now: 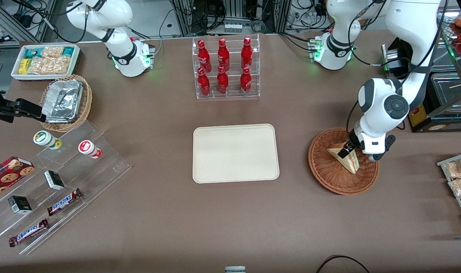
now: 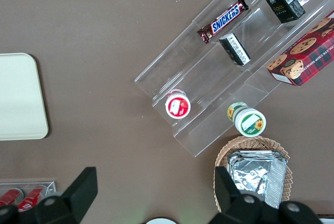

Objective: Place sandwich from basket to tray
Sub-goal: 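Lower the open left gripper around the sandwich's upright edge, then close the left gripper on the sandwich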

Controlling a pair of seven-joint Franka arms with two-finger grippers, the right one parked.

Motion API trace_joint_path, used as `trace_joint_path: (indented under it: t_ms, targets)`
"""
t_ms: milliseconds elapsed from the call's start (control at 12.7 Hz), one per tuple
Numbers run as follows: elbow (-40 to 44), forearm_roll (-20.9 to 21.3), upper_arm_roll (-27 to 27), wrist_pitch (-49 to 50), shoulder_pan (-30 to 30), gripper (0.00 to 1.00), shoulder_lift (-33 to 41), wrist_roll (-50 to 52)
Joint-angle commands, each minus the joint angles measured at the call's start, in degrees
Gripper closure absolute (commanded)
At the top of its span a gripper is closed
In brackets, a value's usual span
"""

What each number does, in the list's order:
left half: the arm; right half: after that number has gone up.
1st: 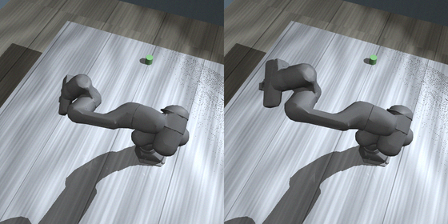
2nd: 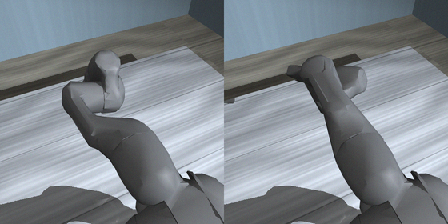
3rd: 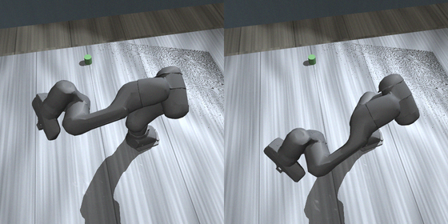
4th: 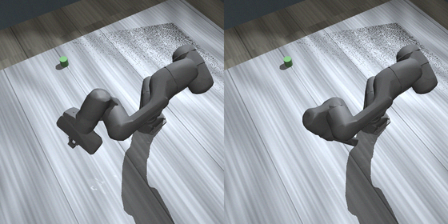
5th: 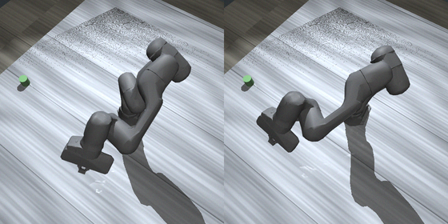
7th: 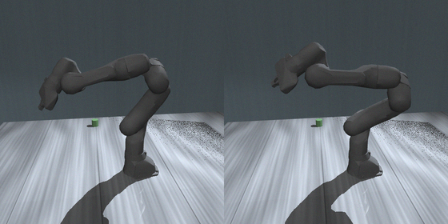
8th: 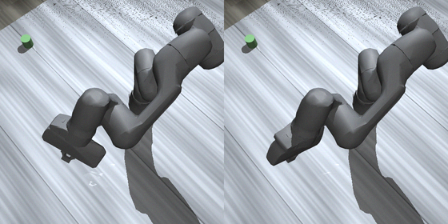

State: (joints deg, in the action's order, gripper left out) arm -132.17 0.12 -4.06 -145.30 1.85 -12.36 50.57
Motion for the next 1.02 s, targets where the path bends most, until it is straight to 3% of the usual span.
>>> trace_joint_path:
  t_ms: [0, 157, 471, 707, 943]
  targets:
    - [1.6, -0.4, 0.0, -0.6, 0.2, 0.99, -1.7, 0.6]
    - [3.8, -0.4, 0.0, 1.5, 0.1, 1.00, -0.9, -0.5]
    - [20.4, -0.3, -0.2, 23.2, 0.5, 1.00, -2.8, -0.9]
    - [23.6, -0.2, -0.7, 24.4, 0.9, 1.00, -3.4, -1.5]
    - [27.3, -0.2, -2.4, 25.0, 4.9, 1.00, -6.8, -9.4]
